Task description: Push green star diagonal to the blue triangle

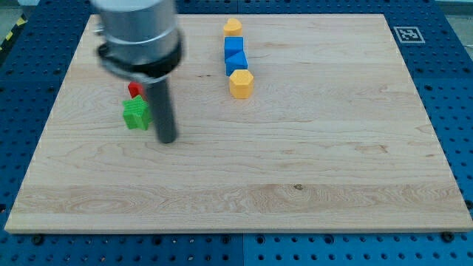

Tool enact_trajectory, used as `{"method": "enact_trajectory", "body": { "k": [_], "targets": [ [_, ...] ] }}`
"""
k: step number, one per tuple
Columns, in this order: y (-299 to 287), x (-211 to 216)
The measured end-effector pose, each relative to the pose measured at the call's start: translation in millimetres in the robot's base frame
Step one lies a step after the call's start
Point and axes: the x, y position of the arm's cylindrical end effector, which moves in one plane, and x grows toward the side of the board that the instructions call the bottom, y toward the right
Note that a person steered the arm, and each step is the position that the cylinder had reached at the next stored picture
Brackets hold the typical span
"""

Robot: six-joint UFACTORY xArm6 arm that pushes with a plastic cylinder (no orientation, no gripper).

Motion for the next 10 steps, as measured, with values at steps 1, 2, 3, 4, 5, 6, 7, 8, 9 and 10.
{"method": "enact_trajectory", "body": {
  "k": [1,2,3,4,5,6,7,8,9,10],
  "targets": [
    [-48.8,3.7],
    [-46.1,3.8],
    [-45.8,-3.4],
    [-45.8,-17.6],
    [-41.1,-28.2],
    [-33.6,-36.7],
    [-30.5,-51.9],
    [-30.5,-73.2],
    [-30.5,-85.9],
    [-29.0,-85.7]
  ]
}}
